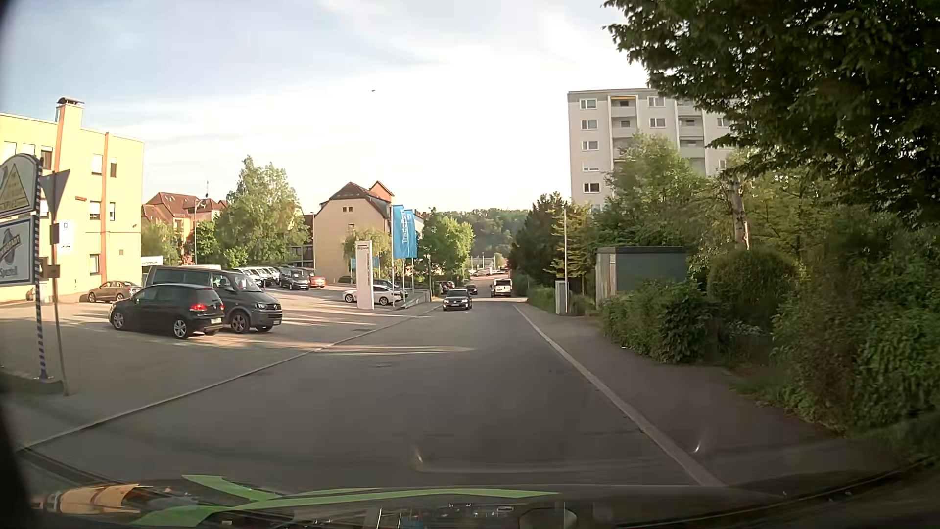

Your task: Follow the waypoints while adhering to traffic rules and regulations

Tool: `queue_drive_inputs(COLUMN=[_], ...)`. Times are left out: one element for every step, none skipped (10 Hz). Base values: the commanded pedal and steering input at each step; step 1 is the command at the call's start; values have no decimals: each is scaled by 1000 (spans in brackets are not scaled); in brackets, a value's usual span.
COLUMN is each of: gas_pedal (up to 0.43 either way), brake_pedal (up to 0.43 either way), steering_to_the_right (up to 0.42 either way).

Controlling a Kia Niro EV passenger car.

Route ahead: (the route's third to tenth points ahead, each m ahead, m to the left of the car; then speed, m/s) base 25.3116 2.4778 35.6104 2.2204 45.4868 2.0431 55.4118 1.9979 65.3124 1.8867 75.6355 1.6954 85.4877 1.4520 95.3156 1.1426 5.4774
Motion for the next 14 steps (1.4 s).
queue_drive_inputs(gas_pedal=[0,0,0,0,0,0,0,0,0,0,0,20,28,28], brake_pedal=[43,30,0,0,0,0,0,0,0,0,0,0,0,0], steering_to_the_right=[3,2,0,-5,-8,-10,-10,-10,-11,-11,-11,-11,-9,-6])
